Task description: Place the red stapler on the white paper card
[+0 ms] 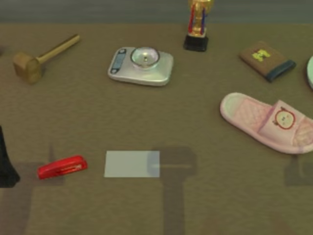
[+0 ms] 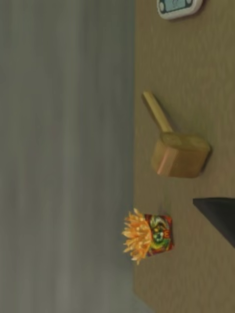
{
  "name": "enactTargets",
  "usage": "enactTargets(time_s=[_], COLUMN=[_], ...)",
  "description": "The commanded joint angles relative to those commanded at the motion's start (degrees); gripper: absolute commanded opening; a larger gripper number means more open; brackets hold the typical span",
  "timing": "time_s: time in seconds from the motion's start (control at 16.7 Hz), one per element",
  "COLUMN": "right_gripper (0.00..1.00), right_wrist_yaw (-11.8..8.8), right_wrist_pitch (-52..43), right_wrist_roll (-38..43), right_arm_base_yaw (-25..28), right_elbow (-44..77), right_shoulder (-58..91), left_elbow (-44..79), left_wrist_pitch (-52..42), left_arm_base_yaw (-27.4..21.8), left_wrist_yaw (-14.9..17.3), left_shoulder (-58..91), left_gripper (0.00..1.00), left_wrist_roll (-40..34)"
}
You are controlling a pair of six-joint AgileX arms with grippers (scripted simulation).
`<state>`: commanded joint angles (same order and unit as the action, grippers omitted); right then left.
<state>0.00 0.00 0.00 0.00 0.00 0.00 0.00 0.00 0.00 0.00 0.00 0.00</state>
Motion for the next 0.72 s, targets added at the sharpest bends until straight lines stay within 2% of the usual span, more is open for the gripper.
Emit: enactTargets(time_s=[0.3, 0.48, 0.72], right_gripper=[1.00, 1.00, 1.00], right_wrist_yaw=[0.00, 0.00, 0.00], right_wrist_pitch=[0.00, 0.00, 0.00], right_wrist_roll=[0.00, 0.00, 0.00], right_arm_base_yaw=[0.00, 0.00, 0.00], right_elbow=[0.00, 0.00, 0.00], right_shoulder=[0.00, 0.00, 0.00], left_elbow=[3.33, 10.83, 24.46], left_wrist_pitch=[-2.80, -9.06, -20.85], left_arm_base_yaw=[-0.85, -2.42, -5.12], left_wrist_yaw=[0.17, 0.21, 0.05], left_shoulder=[3.60, 12.71, 32.32], left_gripper=[1.00, 1.00, 1.00], left_wrist_roll=[2.61, 8.46, 19.34])
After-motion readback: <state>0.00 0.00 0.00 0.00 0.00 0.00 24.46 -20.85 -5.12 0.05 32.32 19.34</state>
